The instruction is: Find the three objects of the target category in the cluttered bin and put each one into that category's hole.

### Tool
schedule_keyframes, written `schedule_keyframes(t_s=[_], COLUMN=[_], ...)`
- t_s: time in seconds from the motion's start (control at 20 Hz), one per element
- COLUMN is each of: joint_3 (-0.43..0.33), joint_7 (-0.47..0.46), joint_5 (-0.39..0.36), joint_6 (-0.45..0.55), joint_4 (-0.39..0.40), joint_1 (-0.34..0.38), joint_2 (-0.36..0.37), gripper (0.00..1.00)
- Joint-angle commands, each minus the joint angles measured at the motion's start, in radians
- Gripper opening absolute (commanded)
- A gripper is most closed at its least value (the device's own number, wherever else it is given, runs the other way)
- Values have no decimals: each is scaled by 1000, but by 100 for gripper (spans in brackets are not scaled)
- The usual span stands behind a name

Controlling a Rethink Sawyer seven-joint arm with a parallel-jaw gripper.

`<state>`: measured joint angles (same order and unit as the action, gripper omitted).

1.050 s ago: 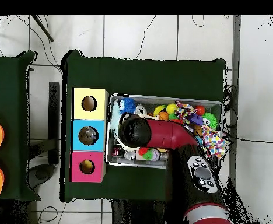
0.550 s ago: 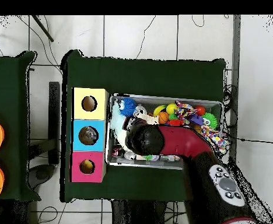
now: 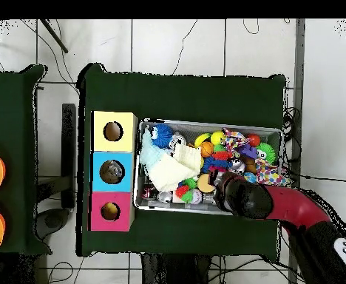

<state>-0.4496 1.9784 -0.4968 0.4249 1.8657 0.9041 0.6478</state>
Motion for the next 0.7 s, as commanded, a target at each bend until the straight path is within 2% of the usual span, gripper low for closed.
schedule_keyframes(t_s=[0.05,0.2,0.35,0.5,0.65,0.7], joint_3=[-157,-189,-241,-229,-203,-203], joint_7=[-355,-394,-460,-464,-449,-445], joint_5=[-135,-171,-211,-249,-306,-309], joint_6=[60,103,111,109,60,56], joint_4=[10,-19,2,27,-2,-2], joint_1=[70,90,151,181,197,204], joint_2=[-151,-185,-212,-180,-270,-275], gripper=[100,100,100,100,100,100])
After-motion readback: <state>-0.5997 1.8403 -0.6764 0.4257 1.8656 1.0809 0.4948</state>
